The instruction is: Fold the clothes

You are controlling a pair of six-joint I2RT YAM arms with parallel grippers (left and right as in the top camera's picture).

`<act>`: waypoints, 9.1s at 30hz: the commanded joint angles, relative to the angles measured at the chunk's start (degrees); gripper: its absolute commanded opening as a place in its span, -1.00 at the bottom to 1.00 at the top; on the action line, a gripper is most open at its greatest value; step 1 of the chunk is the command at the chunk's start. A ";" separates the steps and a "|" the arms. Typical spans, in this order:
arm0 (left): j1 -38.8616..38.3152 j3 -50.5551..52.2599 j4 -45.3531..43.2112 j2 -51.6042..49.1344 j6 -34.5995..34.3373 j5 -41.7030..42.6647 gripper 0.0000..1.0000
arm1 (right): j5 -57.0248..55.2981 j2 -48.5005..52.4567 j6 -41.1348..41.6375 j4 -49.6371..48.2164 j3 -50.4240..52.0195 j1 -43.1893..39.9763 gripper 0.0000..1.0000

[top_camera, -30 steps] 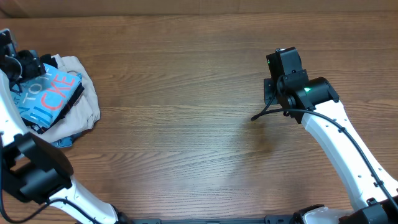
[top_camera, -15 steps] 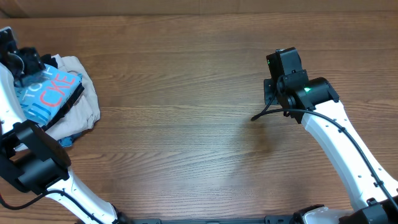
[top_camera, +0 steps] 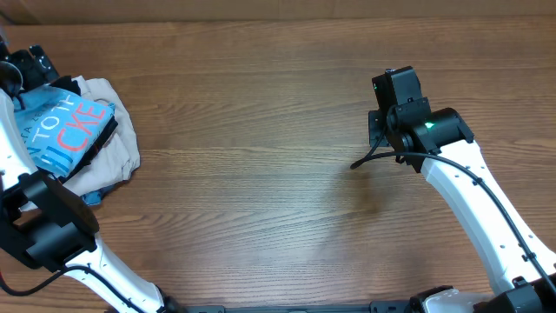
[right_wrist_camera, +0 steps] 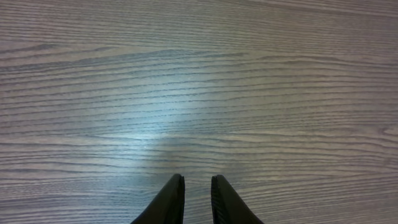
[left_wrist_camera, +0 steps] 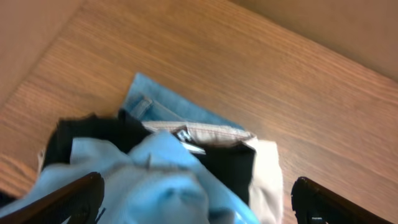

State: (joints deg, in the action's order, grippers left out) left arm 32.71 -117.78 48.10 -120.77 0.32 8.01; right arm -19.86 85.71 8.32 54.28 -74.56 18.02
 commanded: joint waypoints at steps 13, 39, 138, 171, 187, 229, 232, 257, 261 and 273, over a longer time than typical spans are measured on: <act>-6.32 -6.10 27.63 16.57 -0.24 6.45 1.00 | 15.87 -0.83 0.74 -7.58 -0.83 -3.08 0.35; -32.74 -5.97 41.18 19.08 2.27 -4.61 1.00 | 27.06 -2.36 -2.27 -3.28 -0.94 -13.77 1.00; -32.74 67.54 17.92 88.94 -7.19 -15.91 1.00 | 22.93 -85.55 3.41 -52.57 74.14 -13.16 1.00; -32.74 67.54 17.94 88.94 -7.19 -15.91 1.00 | 22.08 -85.55 3.28 -49.66 74.12 -13.18 1.00; -32.81 71.36 17.16 91.86 -7.21 -16.33 1.00 | 22.08 -85.55 3.28 -49.66 74.12 -13.18 1.00; -34.34 117.50 -43.71 120.56 2.27 -7.80 1.00 | 22.08 -85.55 3.28 -49.66 74.12 -13.18 1.00; -34.34 117.50 -43.71 120.52 2.27 -7.80 1.00 | 22.08 -85.55 3.28 -49.66 74.12 -13.18 1.00; -34.34 117.50 -43.71 120.52 2.27 -7.80 1.00 | 22.08 -85.55 3.28 -49.66 74.12 -13.18 1.00; -34.34 117.50 -43.71 120.52 2.27 -7.80 1.00 | 22.10 -85.55 3.28 -49.66 74.12 -13.18 1.00; -34.34 117.50 -43.71 120.52 2.27 -7.80 1.00 | 22.08 -85.55 3.28 -49.66 74.12 -13.18 1.00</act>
State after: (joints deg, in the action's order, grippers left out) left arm -1.43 -0.67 4.67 -0.80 1.93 -0.62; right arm 2.59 0.69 11.92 4.82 -1.04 4.60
